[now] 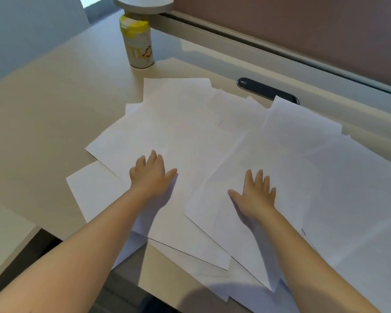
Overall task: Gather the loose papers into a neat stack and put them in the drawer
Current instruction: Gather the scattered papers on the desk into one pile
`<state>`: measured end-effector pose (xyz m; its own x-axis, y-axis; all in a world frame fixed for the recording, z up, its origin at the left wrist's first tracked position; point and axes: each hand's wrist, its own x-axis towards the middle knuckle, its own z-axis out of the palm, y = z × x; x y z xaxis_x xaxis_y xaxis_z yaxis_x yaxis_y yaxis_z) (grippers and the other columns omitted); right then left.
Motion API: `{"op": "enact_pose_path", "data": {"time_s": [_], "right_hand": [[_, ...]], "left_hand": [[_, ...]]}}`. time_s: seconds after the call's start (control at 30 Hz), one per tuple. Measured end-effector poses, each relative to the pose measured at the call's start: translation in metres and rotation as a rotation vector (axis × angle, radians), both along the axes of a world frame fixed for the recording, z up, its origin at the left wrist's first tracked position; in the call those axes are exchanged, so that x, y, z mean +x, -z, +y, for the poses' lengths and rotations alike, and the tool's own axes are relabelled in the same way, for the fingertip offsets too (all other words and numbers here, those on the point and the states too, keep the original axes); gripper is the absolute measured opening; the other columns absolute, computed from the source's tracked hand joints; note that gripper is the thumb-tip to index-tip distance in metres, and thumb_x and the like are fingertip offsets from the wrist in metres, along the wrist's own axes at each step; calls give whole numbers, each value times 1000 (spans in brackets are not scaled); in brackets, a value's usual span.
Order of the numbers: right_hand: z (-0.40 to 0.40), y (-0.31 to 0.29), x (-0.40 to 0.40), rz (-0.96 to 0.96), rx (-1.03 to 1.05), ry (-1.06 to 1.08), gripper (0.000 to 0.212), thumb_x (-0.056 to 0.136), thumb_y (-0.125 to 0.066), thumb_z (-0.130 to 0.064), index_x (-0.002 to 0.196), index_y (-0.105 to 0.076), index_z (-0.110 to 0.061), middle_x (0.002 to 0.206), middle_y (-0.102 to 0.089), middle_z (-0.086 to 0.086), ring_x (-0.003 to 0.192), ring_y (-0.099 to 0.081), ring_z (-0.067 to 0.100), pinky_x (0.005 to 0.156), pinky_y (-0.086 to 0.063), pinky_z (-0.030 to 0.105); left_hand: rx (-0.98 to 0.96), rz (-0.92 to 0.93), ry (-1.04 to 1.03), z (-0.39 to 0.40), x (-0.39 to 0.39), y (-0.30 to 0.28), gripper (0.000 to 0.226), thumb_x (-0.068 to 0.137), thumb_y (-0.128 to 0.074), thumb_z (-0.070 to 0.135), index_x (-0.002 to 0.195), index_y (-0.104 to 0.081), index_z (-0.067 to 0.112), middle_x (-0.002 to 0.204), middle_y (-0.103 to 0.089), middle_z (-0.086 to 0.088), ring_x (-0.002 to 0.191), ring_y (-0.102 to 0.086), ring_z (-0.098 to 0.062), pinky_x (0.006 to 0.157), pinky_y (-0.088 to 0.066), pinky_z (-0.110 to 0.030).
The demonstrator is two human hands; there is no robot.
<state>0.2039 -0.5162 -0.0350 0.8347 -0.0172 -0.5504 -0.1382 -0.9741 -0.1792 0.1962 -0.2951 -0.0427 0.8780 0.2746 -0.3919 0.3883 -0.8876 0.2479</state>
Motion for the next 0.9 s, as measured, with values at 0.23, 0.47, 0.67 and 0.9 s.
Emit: {"op": "enact_pose_path", "data": {"time_s": [0.23,0.47,0.67,0.9], "right_hand": [[34,2,7,-44,362,-26,64,95,-36,-34,147,-2,-17,158,12,5,145,12,23,118,2,36],[-9,-17,6,-227,180,513,56,86,-49,-27,137,-32,-9,148,-27,13,135,-26,32,108,-31,44],[-4,-10,-1,-187,616,701,64,84,-52,-9,140,-23,-8,144,-31,9,128,-37,29,105,-35,39],[22,-15,8,-9,859,846,22,67,-49,-1,66,-33,-17,63,-33,1,54,-34,18,47,-29,21]], "left_hand": [[-243,-62,-126,-20,21,-12,35,90,-44,37,113,-52,11,135,-45,-8,127,-35,-33,93,-33,-38],[-666,-90,-458,-2,25,-11,55,85,-60,23,131,-40,0,138,-47,-16,124,-49,-32,98,-41,-39],[-639,26,-276,-23,21,-17,31,79,-62,8,107,-53,2,97,-56,-11,90,-53,-28,74,-41,-32],[-497,-188,-211,7,29,-30,3,83,-51,3,82,-48,3,83,-51,-13,80,-47,-25,68,-37,-33]]}}
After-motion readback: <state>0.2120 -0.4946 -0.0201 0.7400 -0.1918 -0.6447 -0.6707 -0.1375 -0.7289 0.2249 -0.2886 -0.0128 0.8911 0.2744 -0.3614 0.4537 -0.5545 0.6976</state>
